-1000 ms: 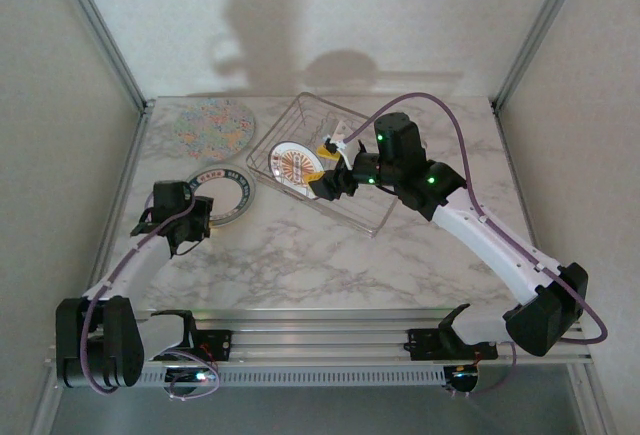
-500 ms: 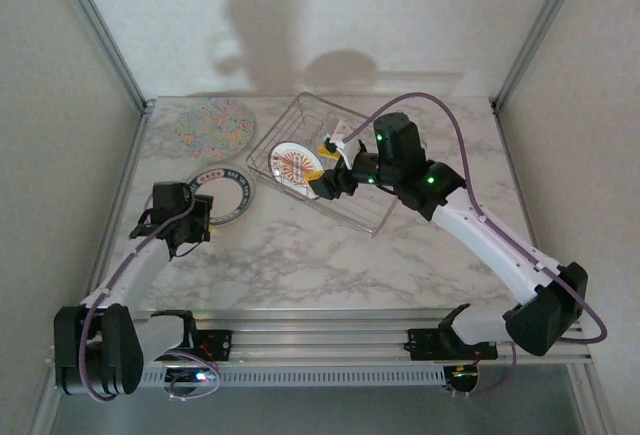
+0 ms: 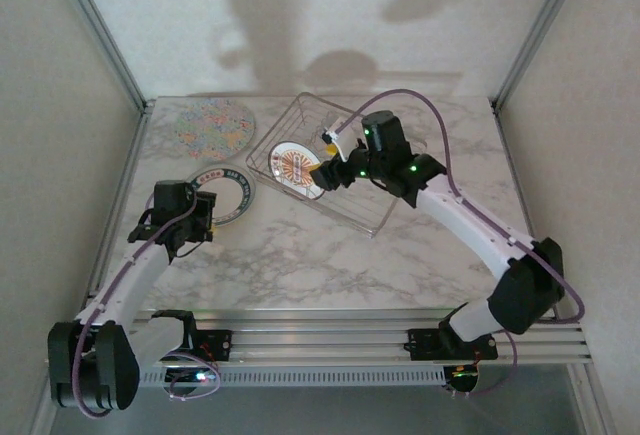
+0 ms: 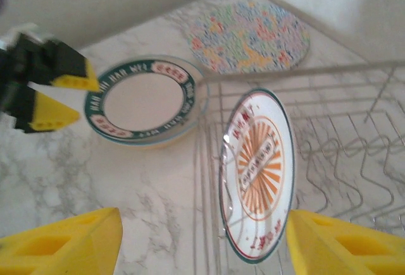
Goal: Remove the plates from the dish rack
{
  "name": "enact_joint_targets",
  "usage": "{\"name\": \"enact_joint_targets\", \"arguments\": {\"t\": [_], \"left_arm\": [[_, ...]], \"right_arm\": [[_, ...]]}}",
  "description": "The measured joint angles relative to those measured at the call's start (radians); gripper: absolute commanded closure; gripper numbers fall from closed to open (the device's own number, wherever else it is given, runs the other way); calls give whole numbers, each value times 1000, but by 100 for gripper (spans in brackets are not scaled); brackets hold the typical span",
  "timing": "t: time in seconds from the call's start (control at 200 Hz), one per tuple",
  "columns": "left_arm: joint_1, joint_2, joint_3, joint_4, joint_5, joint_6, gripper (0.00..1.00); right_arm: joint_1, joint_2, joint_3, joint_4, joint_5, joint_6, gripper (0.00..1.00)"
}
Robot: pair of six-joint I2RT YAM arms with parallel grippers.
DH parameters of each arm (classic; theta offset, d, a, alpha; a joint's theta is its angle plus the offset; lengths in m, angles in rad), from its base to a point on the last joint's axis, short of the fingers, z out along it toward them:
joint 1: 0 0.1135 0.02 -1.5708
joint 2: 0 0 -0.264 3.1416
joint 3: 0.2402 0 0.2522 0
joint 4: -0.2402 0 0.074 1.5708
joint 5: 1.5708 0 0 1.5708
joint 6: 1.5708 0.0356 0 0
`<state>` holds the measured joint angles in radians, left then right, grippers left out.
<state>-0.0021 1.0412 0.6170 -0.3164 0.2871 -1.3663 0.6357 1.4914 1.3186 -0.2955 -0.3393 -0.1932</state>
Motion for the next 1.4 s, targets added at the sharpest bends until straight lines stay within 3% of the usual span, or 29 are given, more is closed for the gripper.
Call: {"name": "enact_joint_targets", "arguments": {"t": [0.215,0.516,0.891,1.402], "left_arm": [[-69,16,144,14,-23,39,35],[-217,165,399,109,-22,266,36],[-291,201,446,192,5,402,37],[-382,263,602,176,7,597,37]], "right_arm": [[-38,141,45,0,6,22,31],[-78,318,180,3,-28,23,40],[-84,484,354,-48,-113,-6,56],[-84,571,418,-117,-190,-9,71]]}}
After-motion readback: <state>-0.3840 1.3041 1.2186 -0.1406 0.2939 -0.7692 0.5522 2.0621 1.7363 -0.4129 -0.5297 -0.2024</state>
